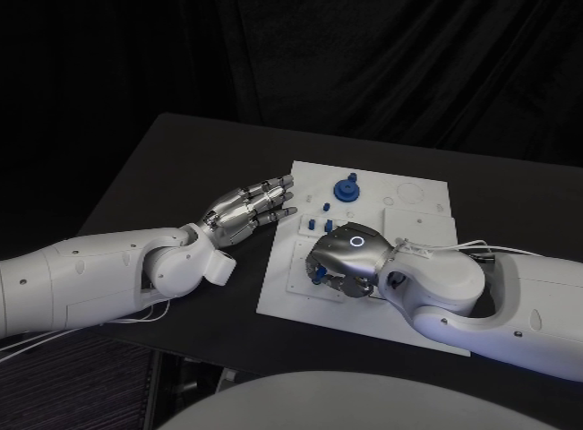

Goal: Assemble the parts on the task board

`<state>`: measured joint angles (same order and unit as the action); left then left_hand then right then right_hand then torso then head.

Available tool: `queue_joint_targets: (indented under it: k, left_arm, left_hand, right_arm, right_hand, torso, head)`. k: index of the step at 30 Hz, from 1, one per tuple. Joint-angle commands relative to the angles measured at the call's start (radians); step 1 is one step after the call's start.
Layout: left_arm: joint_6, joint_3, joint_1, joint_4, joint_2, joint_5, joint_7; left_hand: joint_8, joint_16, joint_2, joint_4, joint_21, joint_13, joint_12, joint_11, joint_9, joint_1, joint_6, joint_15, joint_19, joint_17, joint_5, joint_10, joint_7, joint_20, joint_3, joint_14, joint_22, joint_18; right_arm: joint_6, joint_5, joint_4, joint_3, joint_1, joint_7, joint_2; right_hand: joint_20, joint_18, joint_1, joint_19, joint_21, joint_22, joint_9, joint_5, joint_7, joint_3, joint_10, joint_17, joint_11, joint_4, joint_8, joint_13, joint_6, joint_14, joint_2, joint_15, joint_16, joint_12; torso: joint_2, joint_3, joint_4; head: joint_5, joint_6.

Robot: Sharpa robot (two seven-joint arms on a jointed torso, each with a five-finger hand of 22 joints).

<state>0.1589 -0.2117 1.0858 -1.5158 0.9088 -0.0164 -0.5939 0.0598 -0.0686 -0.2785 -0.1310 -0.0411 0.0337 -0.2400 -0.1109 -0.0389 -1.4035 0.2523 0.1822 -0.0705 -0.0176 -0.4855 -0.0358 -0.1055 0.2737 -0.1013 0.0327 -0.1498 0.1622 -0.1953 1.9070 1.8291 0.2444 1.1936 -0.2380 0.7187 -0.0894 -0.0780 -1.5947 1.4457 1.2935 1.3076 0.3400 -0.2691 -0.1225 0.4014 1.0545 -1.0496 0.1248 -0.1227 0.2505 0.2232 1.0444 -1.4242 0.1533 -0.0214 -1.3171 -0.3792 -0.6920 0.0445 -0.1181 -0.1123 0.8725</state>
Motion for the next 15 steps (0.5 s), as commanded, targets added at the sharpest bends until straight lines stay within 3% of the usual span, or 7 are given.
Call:
queue_joint_targets:
  k: [1,15]
  left_arm:
    - [0.015,0.001,-0.001,0.0,-0.003,-0.003,-0.009]
    - [0.016,0.001,-0.002,0.004,-0.005,-0.003,-0.005]
  left_hand:
    - [0.007,-0.003,-0.004,0.0,-0.005,0.001,-0.004,0.001,-0.001,0.0,0.004,-0.003,-0.007,0.0,-0.006,-0.004,-0.003,-0.003,0.007,0.003,0.001,0.002]
    - [0.007,-0.003,-0.004,0.0,-0.005,0.001,-0.004,0.001,-0.001,0.0,0.004,-0.003,-0.007,0.0,-0.006,-0.004,-0.003,-0.003,0.007,0.003,0.001,0.002]
  right_arm:
    - [0.016,0.013,-0.004,0.002,-0.007,-0.013,0.0]
    - [0.019,0.013,0.005,0.002,-0.018,-0.014,0.001]
  right_hand:
    - [0.006,0.015,0.001,0.001,0.002,0.181,0.002,0.006,0.002,-0.002,0.086,-0.001,-0.076,0.006,-0.005,0.0,0.001,-0.001,0.002,-0.003,-0.002,-0.001]
    - [0.009,0.016,0.013,0.002,0.007,0.182,0.009,0.029,0.007,-0.008,0.096,-0.007,-0.081,0.007,-0.006,0.002,0.013,-0.004,0.003,-0.006,-0.004,0.003]
  torso:
    - [-0.001,0.0007,-0.0007]
    - [0.0,0.0005,-0.0005]
  head:
    - [0.0,0.0]
    - [-0.005,0.0]
